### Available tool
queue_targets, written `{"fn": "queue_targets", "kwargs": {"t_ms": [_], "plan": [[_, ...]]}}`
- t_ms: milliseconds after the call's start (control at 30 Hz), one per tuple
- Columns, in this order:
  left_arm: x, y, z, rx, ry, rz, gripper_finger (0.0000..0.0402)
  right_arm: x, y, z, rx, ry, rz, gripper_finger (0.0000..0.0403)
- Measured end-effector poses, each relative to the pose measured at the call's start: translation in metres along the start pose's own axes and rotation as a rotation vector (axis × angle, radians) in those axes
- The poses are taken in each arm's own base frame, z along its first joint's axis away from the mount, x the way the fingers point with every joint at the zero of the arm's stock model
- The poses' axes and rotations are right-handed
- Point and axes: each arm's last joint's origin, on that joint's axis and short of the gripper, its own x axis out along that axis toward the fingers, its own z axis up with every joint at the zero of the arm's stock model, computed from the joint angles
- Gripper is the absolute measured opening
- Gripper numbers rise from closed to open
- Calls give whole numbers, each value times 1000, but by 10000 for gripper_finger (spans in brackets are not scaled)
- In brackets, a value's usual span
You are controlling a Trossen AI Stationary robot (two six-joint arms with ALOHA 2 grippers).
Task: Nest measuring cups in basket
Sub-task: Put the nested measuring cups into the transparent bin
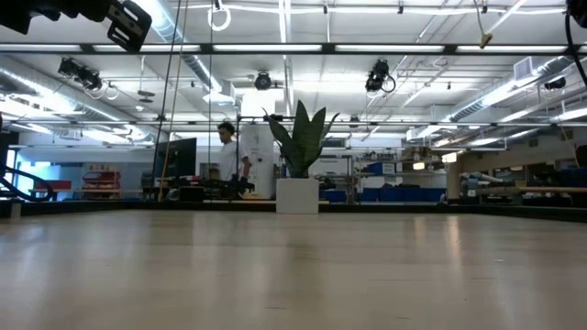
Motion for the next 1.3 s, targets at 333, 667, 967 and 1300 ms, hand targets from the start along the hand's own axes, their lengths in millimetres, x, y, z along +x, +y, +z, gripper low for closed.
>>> {"fn": "queue_targets", "kwargs": {"t_ms": [333, 667, 967, 1300], "plan": [[0, 0, 0, 0, -3, 4, 13, 26, -12, -8, 28, 31, -73, 54], [0, -1, 5, 4, -47, -4, 13, 43, -27, -12, 96, 88, -159, 54], [0, 0, 5, 3, -48, 8, 13, 46, -32, -11, 113, 98, -191, 55], [0, 0, 5, -23, -56, 20, 13, 45, -34, -5, 180, 136, -217, 67]]}}
